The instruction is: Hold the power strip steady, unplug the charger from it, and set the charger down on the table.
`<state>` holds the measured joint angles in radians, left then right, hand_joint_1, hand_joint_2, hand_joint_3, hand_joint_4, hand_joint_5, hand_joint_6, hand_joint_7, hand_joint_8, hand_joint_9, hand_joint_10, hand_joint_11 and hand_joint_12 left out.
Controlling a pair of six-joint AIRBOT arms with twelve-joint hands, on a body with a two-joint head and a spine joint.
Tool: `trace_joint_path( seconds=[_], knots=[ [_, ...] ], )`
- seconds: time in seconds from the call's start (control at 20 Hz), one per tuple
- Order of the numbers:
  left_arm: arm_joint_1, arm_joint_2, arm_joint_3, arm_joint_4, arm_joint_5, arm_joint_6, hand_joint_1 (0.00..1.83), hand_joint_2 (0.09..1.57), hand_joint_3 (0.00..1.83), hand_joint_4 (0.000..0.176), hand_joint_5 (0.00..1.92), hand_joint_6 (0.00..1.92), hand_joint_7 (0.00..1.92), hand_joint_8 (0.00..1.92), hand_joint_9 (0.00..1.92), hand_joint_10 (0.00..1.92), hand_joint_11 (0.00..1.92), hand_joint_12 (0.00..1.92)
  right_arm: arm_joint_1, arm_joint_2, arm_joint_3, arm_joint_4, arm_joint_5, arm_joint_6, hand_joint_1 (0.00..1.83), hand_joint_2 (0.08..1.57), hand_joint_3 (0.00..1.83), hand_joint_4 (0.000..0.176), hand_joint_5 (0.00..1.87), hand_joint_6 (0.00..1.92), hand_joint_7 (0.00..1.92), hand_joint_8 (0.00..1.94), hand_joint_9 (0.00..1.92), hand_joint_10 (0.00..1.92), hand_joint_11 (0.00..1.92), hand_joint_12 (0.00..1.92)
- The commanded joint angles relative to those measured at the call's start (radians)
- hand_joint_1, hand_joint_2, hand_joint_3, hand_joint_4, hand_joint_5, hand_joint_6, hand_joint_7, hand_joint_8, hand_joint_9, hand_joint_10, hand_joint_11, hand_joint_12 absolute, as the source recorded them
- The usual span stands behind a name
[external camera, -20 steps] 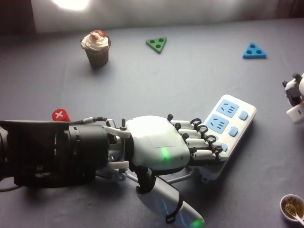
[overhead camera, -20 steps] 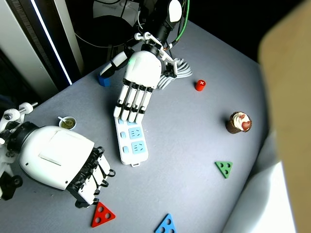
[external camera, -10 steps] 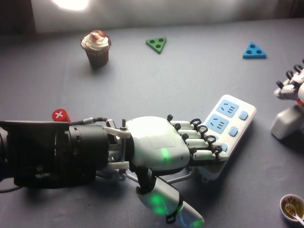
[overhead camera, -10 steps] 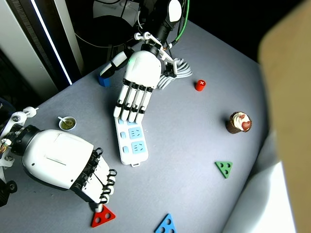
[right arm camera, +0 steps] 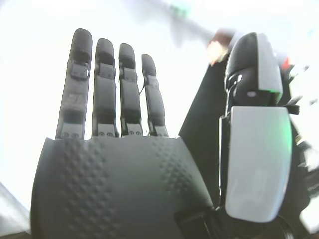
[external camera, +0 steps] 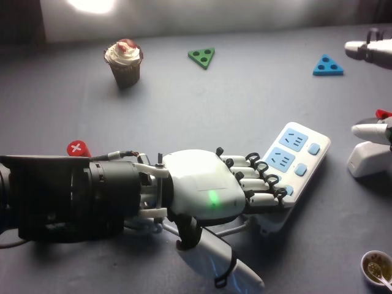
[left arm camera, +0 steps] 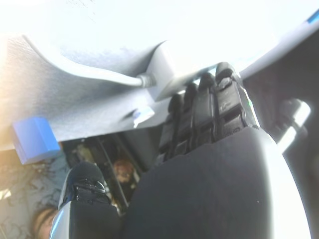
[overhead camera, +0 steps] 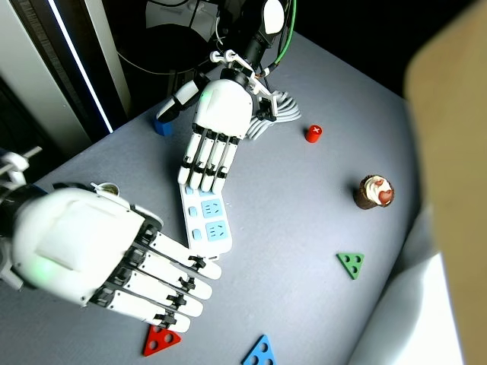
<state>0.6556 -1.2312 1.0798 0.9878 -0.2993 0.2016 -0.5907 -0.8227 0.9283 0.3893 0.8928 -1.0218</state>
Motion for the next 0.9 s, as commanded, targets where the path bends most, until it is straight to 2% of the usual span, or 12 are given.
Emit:
trace_joint_path(
  seconds=[0.0,0.05,0.1,0.25,0.35,0.65,0.85],
  knots=[
    [-0.009,-0.001,-0.004,-0.009,-0.055,-0.004,0.0,1.03,0.0,0.0,0.06,0.01,0.08,0.01,0.07,0.01,0.06,0.06,-0.003,0.016,-0.005,-0.048,0.147,0.053,0.75,1.01,0.01,0.0,0.31,0.0,0.38,0.0,0.38,0.0,0.3,0.33],
    [-0.019,0.004,-0.003,-0.009,-0.071,0.008,0.0,1.03,0.0,0.0,0.07,0.01,0.09,0.01,0.08,0.01,0.08,0.06,-0.027,0.029,-0.008,-0.112,0.186,0.161,0.76,1.01,0.0,0.0,0.33,0.01,0.38,0.0,0.38,0.0,0.3,0.32],
    [-0.027,0.009,-0.004,-0.008,-0.08,0.016,0.0,1.03,0.0,0.0,0.07,0.01,0.08,0.01,0.07,0.01,0.07,0.06,-0.041,0.035,-0.008,-0.15,0.211,0.217,0.74,1.01,0.0,0.0,0.33,0.01,0.39,0.01,0.39,0.0,0.31,0.33],
    [-0.062,0.032,-0.012,-0.005,-0.085,0.019,0.0,1.03,0.0,0.0,0.07,0.0,0.08,0.0,0.07,0.01,0.06,0.06,-0.066,0.054,-0.011,-0.226,0.265,0.308,0.7,1.03,0.01,0.0,0.31,0.0,0.39,0.0,0.4,0.0,0.31,0.32],
    [-0.091,0.051,-0.021,-0.005,-0.081,0.018,0.0,1.03,0.0,0.0,0.08,0.01,0.1,0.01,0.09,0.01,0.08,0.06,-0.072,0.06,-0.01,-0.231,0.272,0.315,0.65,1.04,0.01,0.0,0.25,0.0,0.36,0.0,0.36,0.0,0.29,0.3],
    [-0.17,0.107,-0.044,-0.005,-0.082,-0.028,0.0,1.03,0.0,0.0,0.08,0.0,0.1,0.0,0.08,0.0,0.07,0.06,-0.083,0.079,-0.012,-0.225,0.272,0.315,0.56,0.99,0.0,0.0,0.24,0.0,0.33,0.0,0.34,0.0,0.28,0.28],
    [-0.231,0.139,-0.055,0.017,-0.076,-0.08,0.0,1.02,0.0,0.0,0.06,0.0,0.09,0.01,0.08,0.01,0.07,0.06,-0.091,0.084,-0.015,-0.233,0.273,0.315,0.48,0.98,0.0,0.0,0.3,0.01,0.38,0.0,0.38,0.0,0.32,0.26]
  ],
)
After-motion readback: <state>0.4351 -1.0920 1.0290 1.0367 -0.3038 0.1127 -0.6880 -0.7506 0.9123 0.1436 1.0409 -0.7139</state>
